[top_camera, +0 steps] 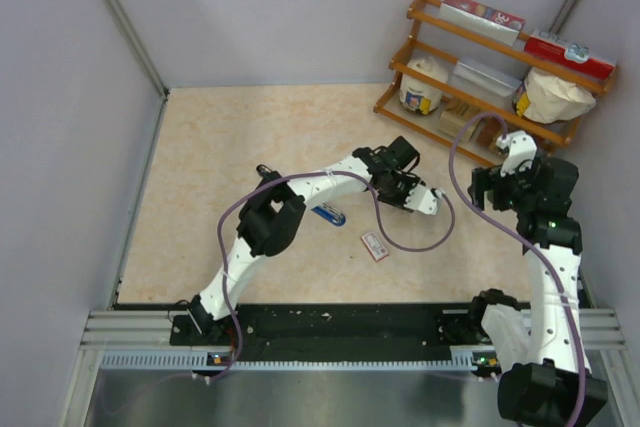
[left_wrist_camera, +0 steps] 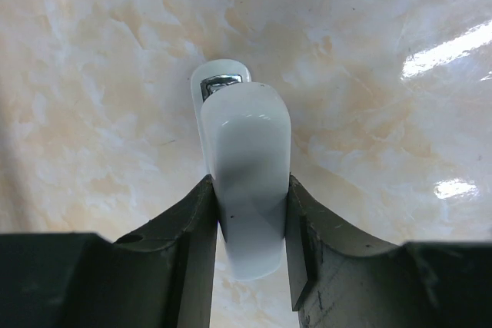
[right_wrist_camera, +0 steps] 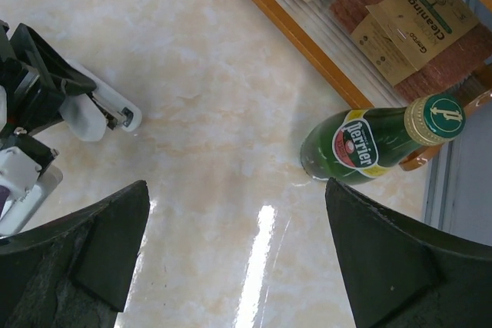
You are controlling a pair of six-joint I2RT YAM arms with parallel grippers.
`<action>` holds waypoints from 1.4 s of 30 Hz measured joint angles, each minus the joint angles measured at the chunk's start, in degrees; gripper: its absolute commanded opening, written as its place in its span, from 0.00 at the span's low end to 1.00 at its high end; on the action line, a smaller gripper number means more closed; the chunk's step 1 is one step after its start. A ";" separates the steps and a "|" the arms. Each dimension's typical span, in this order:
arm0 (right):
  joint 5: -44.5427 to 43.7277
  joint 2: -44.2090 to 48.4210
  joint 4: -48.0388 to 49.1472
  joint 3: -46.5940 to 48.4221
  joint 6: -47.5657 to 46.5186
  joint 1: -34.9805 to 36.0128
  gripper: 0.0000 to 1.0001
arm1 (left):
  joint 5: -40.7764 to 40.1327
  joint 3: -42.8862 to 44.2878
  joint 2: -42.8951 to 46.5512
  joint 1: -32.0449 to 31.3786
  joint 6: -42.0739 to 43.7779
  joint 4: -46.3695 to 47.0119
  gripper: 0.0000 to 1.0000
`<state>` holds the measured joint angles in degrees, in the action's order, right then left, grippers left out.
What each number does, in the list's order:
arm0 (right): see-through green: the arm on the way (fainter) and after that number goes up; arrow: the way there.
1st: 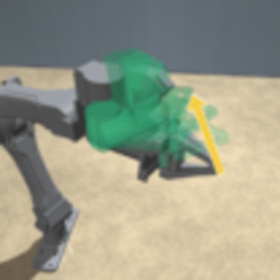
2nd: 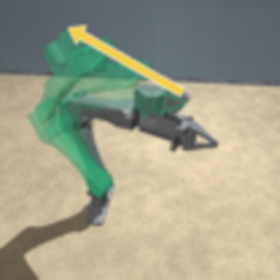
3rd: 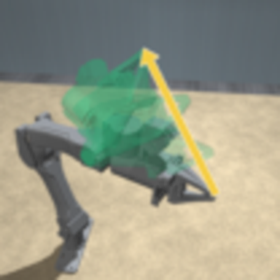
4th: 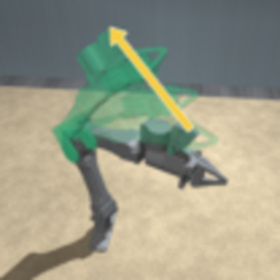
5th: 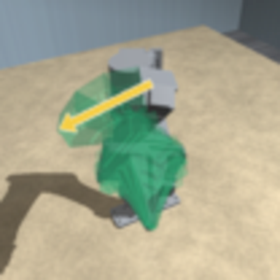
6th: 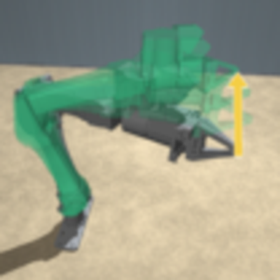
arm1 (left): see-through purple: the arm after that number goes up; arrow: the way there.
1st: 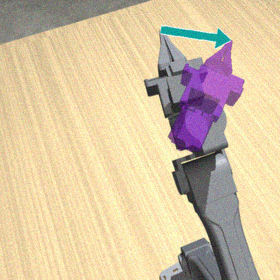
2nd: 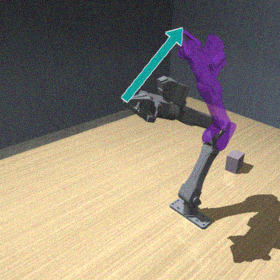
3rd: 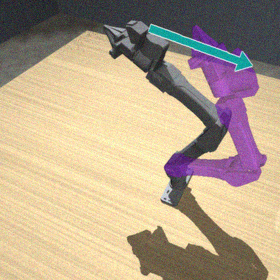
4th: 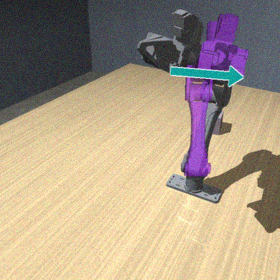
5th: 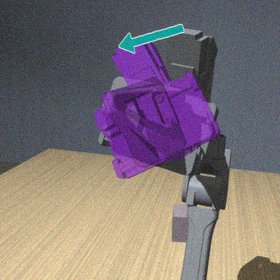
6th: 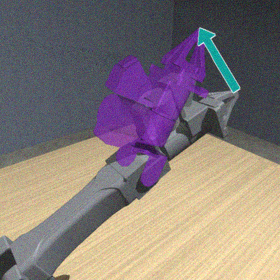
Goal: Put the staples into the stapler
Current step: Pick up the stapler from the center of the board.
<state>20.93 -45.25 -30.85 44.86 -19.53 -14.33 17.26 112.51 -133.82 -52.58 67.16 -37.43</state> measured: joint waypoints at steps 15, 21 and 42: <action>15.34 4.98 -0.28 -2.12 -3.69 0.02 0.94 | 6.60 -12.28 22.14 4.48 -19.87 1.25 0.10; 26.03 7.48 -0.28 -1.97 -6.47 1.53 0.94 | 13.14 -19.71 38.27 7.85 -23.52 0.02 0.14; 38.29 -13.42 -0.52 10.29 -22.25 35.89 0.82 | 27.21 -29.70 52.59 9.66 -27.30 -12.68 0.13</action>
<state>59.22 -58.67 -31.38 55.16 -41.78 21.56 44.47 82.81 -81.23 -42.92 39.86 -50.11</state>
